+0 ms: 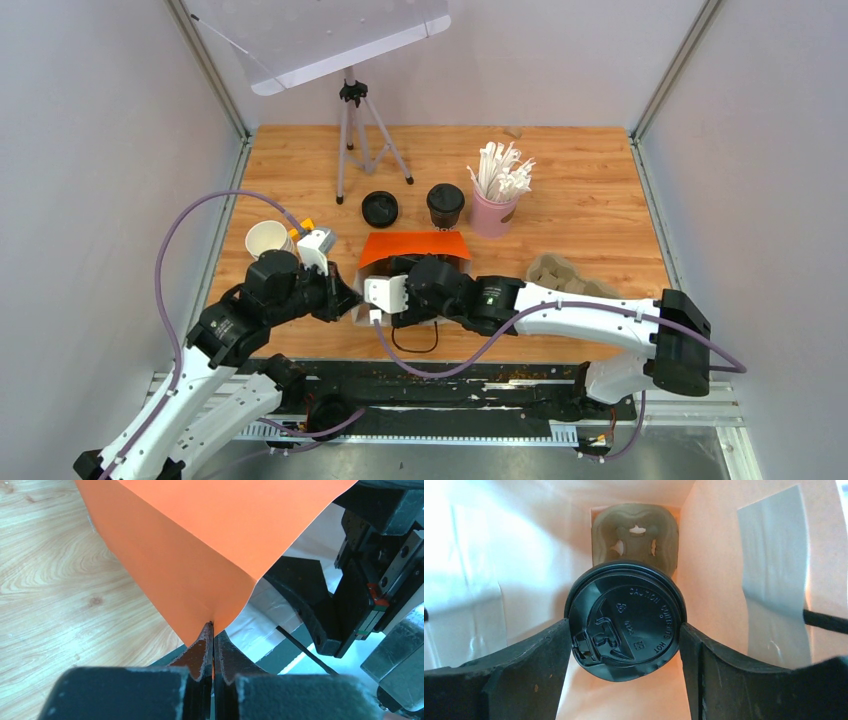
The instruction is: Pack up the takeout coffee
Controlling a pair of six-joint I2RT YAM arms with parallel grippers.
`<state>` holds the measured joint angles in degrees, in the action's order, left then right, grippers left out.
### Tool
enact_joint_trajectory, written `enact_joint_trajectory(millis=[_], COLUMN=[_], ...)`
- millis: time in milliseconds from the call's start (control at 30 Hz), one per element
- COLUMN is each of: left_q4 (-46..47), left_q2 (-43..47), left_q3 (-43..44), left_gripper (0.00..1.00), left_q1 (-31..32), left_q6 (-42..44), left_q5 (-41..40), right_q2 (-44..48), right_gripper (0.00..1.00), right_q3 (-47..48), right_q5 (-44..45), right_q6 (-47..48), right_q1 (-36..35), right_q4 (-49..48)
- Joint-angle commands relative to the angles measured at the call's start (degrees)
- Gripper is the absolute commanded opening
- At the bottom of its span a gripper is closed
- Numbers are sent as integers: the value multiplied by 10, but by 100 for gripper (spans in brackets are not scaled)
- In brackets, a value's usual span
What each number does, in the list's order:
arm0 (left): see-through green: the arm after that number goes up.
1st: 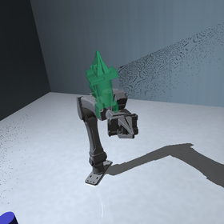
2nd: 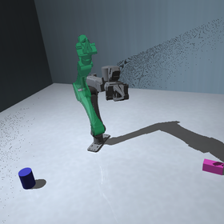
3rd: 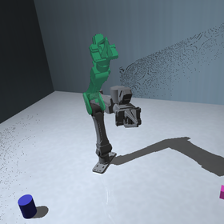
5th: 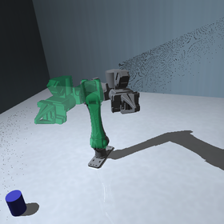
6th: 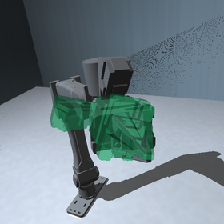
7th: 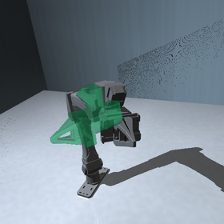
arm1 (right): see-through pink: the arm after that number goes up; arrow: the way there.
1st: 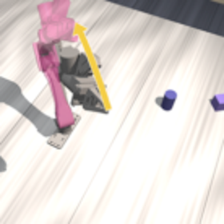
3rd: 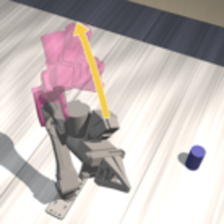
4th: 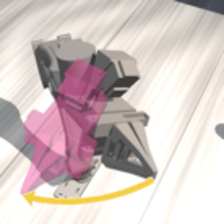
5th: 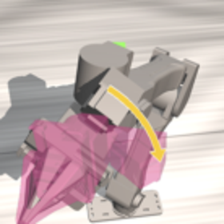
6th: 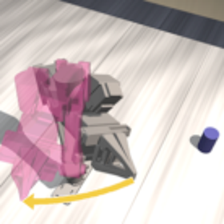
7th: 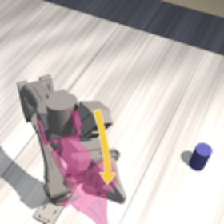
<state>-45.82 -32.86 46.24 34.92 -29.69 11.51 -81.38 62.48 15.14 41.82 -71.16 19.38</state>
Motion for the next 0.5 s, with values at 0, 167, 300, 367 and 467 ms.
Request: enact_joint_trajectory(millis=[0,167,300,367,467], left_q4=[-5,4,3,4,10], left_q2=[-11,-11,-10,-8,-10], left_q3=[21,16,17,18,19], left_gripper=[0,0,0,0,0], left_q1=[2,2,3,2,3], left_q6=[33,35,37,37,36], left_q5=[11,21,22,23,23], right_q2=[14,16,23,22,19], right_gripper=[73,72,72,72,72], right_q3=[8,-1,-4,2,6], right_q5=[25,39,52,56,57], right_q6=[50,79,94,102,115], right_q1=[3,3,3,3,3], right_q4=[13,27,28,37,52])
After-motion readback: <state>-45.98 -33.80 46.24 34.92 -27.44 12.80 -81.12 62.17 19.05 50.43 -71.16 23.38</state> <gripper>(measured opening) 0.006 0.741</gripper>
